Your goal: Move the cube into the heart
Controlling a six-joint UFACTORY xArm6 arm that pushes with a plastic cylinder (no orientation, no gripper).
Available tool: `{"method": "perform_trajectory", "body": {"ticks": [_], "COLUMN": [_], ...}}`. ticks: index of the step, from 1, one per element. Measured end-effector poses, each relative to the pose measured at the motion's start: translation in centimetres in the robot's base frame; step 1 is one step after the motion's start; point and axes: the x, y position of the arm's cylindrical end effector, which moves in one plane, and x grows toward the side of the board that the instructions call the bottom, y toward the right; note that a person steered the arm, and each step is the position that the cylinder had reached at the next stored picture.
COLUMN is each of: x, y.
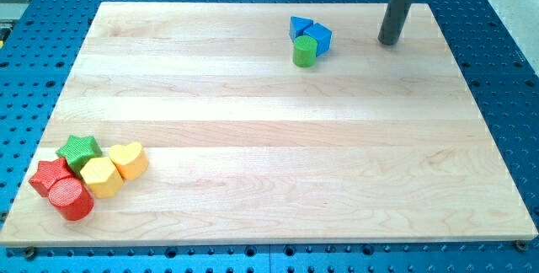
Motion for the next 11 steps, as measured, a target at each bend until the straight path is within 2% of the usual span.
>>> {"method": "perform_trajectory", "body": {"ticks": [2,3,5,9,11], "x": [-0.5,-0.4,6.3,11.5,12.9], "y": [-9.8,-10.8,-11.2,-21.9,-19.8]}}
